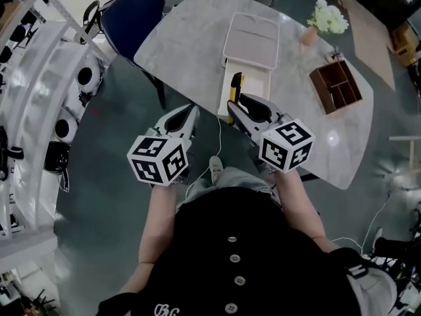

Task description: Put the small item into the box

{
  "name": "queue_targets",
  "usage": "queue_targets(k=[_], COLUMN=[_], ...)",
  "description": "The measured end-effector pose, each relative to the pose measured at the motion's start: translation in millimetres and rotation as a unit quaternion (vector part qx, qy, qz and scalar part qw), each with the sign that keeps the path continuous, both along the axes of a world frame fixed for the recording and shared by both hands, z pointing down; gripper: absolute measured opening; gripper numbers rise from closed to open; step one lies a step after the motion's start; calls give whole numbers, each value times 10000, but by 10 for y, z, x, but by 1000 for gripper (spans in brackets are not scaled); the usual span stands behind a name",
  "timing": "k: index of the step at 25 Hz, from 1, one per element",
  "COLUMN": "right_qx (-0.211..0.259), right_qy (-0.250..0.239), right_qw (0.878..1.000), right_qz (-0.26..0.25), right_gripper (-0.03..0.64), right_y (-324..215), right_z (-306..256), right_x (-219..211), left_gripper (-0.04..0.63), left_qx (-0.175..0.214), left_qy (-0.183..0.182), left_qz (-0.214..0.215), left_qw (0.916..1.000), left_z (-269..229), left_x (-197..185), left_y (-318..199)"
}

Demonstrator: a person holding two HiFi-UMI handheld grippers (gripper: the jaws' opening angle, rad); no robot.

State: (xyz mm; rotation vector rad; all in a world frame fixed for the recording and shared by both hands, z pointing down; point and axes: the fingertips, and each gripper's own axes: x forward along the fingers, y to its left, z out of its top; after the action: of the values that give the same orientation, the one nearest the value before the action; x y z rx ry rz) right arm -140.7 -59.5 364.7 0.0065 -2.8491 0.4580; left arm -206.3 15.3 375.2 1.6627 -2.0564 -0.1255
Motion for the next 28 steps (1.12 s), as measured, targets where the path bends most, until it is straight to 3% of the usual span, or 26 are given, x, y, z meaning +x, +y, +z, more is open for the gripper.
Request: queue_targets(k=[8,13,20,28], right_qx=[43,-183,-228,-216], right_qy=[20,87,286,512], right_qw=[9999,9994,9966,9879], right_qz=[119,296,731,1448], right_gripper=[118,118,118,118], right_y=[-497,-659,-955,-1329], right_z=[79,200,299,371], right_x=[-178,-197,-185,-179], left_gripper=[18,18,18,18], left_qx=[-32,-157,-239,-292], left_qy=[-81,-1,136,252], left_qz=[178,341,567,1209], left_qw=[9998,9993,9980,9919], left_z=[7,92,152,213], left_x=[-193,-231,-385,-547], left_y=[-522,-670,-931,-1390])
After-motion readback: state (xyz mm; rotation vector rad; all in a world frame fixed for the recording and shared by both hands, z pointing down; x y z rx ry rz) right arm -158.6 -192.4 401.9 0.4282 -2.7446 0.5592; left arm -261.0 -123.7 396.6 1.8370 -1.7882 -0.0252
